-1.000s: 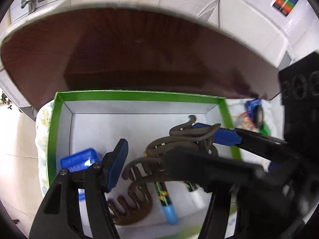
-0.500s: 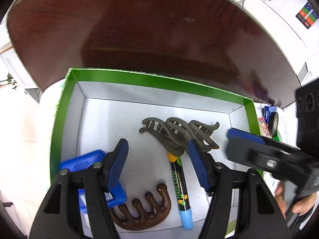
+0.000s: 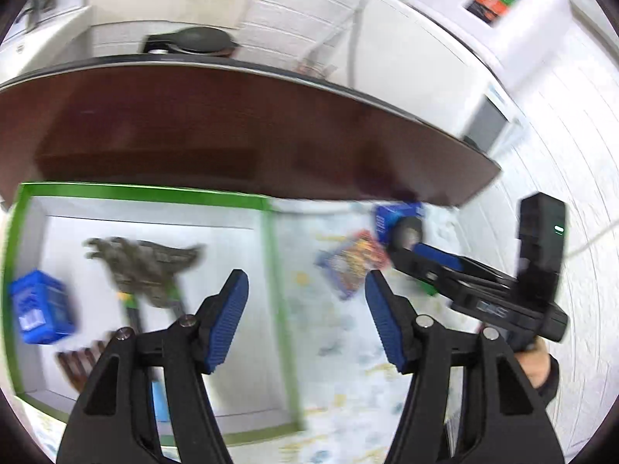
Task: Organize rigid objects
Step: 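Move the left gripper to the red-and-blue playing-card box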
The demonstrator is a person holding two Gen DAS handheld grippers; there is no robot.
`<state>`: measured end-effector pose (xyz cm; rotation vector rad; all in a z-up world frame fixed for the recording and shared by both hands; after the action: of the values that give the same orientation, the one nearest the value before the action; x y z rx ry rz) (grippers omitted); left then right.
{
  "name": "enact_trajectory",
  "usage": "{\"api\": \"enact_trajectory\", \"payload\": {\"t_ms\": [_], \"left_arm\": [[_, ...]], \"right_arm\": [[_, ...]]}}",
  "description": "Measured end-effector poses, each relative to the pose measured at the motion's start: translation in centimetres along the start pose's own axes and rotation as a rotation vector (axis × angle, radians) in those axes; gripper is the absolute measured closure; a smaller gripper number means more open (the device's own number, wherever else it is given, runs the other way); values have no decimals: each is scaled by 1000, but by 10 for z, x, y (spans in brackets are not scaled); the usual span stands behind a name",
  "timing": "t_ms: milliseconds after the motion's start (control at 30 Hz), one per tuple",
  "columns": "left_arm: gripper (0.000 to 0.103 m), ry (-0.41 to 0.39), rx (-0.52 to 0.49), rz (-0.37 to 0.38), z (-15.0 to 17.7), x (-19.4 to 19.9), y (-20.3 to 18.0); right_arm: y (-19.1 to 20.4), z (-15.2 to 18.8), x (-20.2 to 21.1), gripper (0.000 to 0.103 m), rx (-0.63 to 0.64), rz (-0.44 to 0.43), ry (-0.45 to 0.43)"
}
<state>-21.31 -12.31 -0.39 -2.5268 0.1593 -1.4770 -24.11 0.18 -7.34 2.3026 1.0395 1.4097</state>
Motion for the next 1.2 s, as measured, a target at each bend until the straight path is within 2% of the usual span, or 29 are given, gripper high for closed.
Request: {"api": "enact_trajectory", "payload": {"t_ms": [100, 167, 233, 367, 633, 800, 900, 967, 1033, 1100, 1200], "left_arm": [[44, 76, 1, 26, 11, -25, -42], [53, 143, 14, 26, 20, -49, -62], [64, 192, 35, -13, 26, -70, -70], [69, 261, 124, -74, 38, -102, -66], [74, 271, 212, -161, 28, -128, -51], [72, 277, 244, -144, 25, -137, -46], [73, 290, 235, -134, 28, -135, -43], [72, 285, 210, -159, 31, -130, -39], [71, 271, 163, -187, 32, -125, -37], [71, 274, 141, -181, 31, -126, -38], [71, 270, 126, -179, 30, -127, -35]], "right_arm": [[-48, 10, 14, 48, -93, -21, 7], [-68, 16, 13, 50, -134, -44, 17], [-79, 19, 6, 51, -145, -60, 28], [-90, 21, 6, 55, -141, -96, 51], [-100, 15, -13, 62, -107, -71, 81], [-101, 14, -18, 66, -99, -55, 89], [-102, 18, -18, 68, -113, -39, 106], [-101, 28, -20, 68, -132, -33, 140], [-94, 40, -20, 68, -147, -59, 163], [-86, 52, -16, 68, -127, -74, 182], [-91, 50, -6, 68, -136, -39, 128]]}}
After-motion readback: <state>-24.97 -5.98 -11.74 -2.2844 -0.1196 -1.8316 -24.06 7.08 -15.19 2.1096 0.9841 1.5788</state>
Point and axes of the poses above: each gripper's, at about its wrist camera, not at the fingertips, and x roughly against the way its jaws point, y to its left, z to its underside, the point moved 8 cm from there along -x, roughly the way its jaws point, and after that the axes turned 14 degrees about -z, right-handed, at the moved point
